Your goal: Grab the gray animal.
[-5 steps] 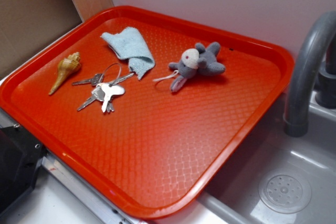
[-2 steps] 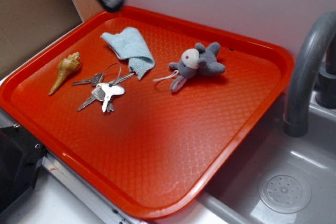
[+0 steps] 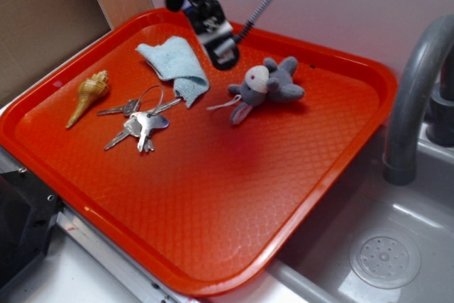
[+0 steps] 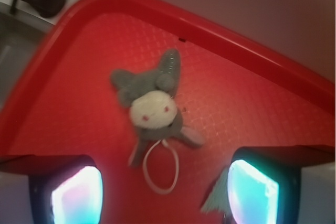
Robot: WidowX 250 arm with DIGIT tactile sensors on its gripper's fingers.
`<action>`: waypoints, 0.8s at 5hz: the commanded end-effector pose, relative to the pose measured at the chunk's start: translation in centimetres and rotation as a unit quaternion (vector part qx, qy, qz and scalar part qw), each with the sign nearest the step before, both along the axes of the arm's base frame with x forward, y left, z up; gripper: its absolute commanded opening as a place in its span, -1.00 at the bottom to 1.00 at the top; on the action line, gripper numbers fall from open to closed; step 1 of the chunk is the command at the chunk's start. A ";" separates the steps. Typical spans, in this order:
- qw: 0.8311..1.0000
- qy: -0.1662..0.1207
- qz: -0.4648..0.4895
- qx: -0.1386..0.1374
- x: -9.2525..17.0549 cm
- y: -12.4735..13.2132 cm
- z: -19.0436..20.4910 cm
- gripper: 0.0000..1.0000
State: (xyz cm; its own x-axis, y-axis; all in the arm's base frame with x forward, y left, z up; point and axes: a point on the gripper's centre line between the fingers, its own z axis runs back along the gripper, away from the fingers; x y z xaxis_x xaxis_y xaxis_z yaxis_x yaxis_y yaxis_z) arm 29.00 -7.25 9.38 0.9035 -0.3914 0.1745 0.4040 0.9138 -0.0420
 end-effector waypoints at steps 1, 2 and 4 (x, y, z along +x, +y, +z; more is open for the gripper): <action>0.998 0.013 -0.053 0.003 1.7 -2.6 -2.7 1.00; 0.995 0.026 -0.091 0.002 1.6 -3.9 -4.1 1.00; 0.994 0.048 -0.097 0.021 1.8 -4.3 -6.2 1.00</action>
